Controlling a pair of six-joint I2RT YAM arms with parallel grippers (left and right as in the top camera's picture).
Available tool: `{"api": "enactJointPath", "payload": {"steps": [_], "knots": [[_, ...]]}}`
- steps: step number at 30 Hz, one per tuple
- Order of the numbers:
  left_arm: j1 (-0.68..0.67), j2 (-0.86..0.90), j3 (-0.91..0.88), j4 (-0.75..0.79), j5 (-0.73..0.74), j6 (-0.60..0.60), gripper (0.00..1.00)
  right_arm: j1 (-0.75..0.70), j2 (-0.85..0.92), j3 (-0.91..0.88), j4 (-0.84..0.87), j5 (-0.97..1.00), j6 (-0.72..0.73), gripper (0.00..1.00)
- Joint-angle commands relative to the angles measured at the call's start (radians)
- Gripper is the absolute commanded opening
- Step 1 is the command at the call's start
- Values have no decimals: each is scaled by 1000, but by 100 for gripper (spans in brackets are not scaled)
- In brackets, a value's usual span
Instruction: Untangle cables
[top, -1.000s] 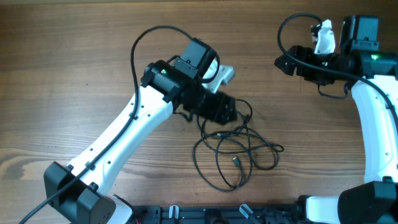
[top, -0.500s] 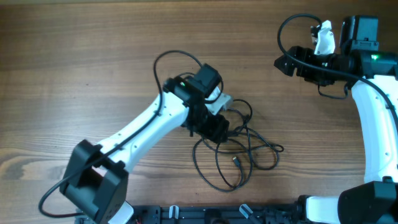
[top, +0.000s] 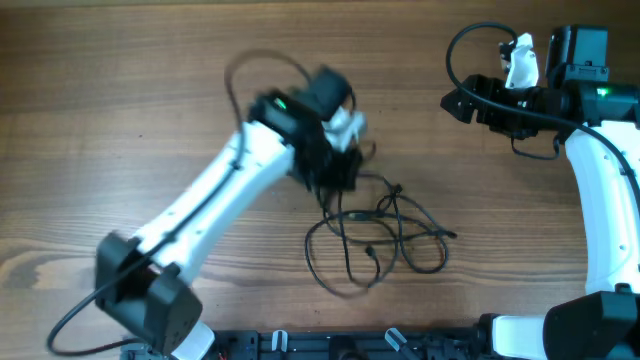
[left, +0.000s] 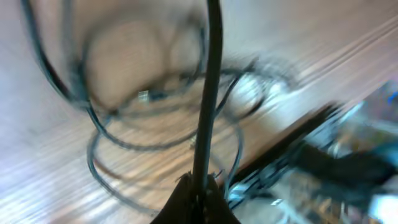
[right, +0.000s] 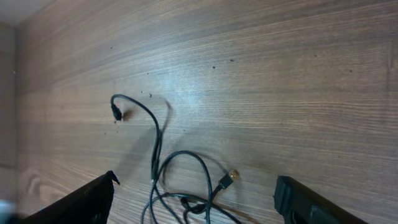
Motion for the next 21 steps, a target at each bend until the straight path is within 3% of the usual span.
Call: {"api": "enactJointPath", "payload": {"steps": [1,6,15,18,21], "knots": [[57,-82,280,-60,116,-5,4,-4,-5,15,1,5,2,85],[68,-129,428,8,164,-10,4,-4,-5,15,5,-7,-1,85],[177,-139,428,215,-143,-167,4,-4,-5,15,11,-105,-60,85],[190,-130,419,153,-354,-130,4,-4,-5,15,8,-105,-60,85],[169,-97,378,74,-341,-132,4,-4,-5,15,5,-118,-58,85]]}}
